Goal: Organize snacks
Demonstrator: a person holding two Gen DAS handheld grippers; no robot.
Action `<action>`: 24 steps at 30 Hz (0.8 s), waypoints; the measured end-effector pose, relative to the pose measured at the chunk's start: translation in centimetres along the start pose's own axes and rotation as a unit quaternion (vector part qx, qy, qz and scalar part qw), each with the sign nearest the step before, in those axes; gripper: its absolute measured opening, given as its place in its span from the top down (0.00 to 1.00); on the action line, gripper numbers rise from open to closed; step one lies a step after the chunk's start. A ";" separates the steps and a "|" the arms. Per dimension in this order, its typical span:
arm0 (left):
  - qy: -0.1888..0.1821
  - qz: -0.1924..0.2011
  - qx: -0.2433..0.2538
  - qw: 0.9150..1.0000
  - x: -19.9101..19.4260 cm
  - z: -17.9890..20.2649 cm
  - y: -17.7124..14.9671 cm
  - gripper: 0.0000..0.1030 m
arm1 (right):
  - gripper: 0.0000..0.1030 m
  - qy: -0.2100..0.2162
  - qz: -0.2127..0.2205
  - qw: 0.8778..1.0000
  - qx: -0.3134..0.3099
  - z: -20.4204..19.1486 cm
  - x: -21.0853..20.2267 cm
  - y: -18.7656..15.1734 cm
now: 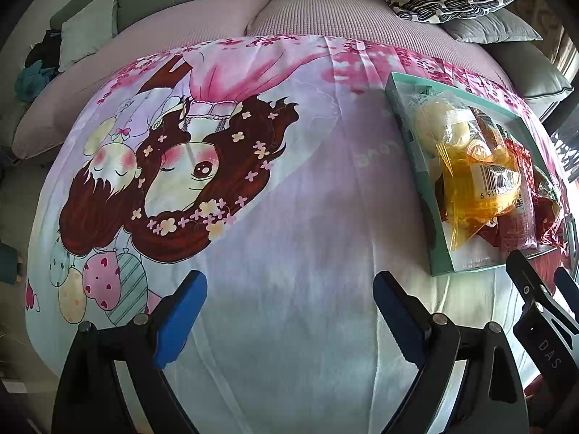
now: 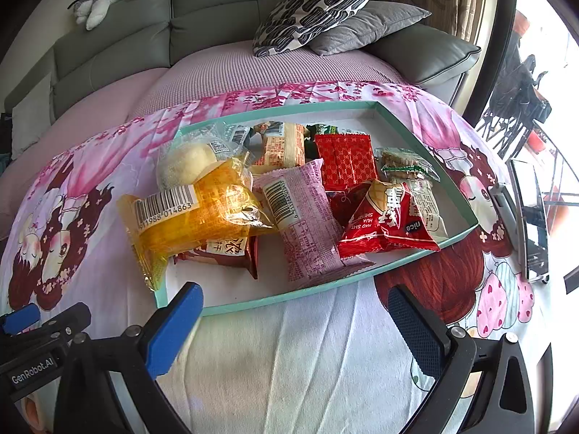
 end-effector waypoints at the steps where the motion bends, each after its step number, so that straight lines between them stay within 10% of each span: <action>1: 0.000 0.000 0.000 1.000 0.0 0.0 0.0 0.09 | 0.00 0.000 0.000 1.000 0.000 0.0 0.0 0.0; 24: -0.005 0.008 -0.007 1.000 -0.3 0.2 0.1 0.09 | 0.00 0.000 0.000 1.000 0.000 0.0 0.0 0.0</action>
Point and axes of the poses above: each gripper's, at about its wrist camera, not at the fingertips, and x roughly the way its jaws point, z to its right, y to its top, the point moved 5 cm from there along x, roughly the way its jaws point, and after that the axes turned 7 degrees about z, right-handed, at the moved point
